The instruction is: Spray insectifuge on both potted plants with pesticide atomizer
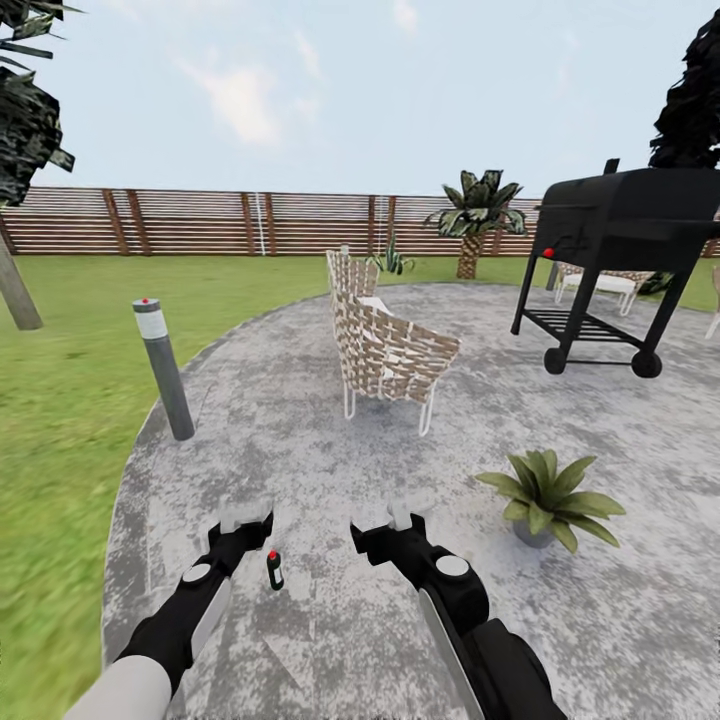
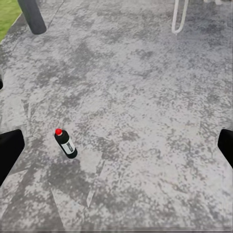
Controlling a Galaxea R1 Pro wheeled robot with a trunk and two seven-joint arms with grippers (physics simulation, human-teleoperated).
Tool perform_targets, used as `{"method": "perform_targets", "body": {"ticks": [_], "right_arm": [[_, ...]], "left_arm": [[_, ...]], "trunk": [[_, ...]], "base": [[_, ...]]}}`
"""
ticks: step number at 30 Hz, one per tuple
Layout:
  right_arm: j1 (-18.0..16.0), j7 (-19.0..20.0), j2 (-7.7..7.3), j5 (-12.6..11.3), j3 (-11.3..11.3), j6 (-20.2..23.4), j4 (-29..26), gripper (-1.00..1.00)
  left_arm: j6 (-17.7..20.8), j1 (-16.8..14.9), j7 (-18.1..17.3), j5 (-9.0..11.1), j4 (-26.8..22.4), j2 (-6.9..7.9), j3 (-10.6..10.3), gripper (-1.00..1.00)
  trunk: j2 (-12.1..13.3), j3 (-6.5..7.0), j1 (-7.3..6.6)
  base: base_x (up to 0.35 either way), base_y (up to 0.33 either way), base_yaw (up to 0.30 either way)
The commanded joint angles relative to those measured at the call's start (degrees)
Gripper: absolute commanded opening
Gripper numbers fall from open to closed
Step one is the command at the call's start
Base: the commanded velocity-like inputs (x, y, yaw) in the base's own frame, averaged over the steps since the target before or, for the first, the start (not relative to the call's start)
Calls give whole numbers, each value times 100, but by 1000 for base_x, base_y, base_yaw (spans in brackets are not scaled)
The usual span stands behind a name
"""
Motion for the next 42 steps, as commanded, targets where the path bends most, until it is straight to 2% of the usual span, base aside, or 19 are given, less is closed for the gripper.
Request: {"method": "perform_targets", "body": {"ticks": [1, 31, 42], "right_arm": [[-3, 8, 1, -17, -3, 28, -6, 100], [-3, 8, 1, -17, -12, 19, -7, 100], [4, 8, 1, -17, -12, 25, -29, 100]], "left_arm": [[-15, -3, 1, 60, 4, 3, -8, 100], [-15, -2, -18, 53, 6, 58, -60, 100], [-15, -4, -6, 51, -22, 78, -55, 100]], "trunk": [[-4, -38, 1], [-44, -978, 78], [-44, -1043, 78]], "base": [[0, 0, 0], [0, 0, 0], [0, 0, 0]]}}
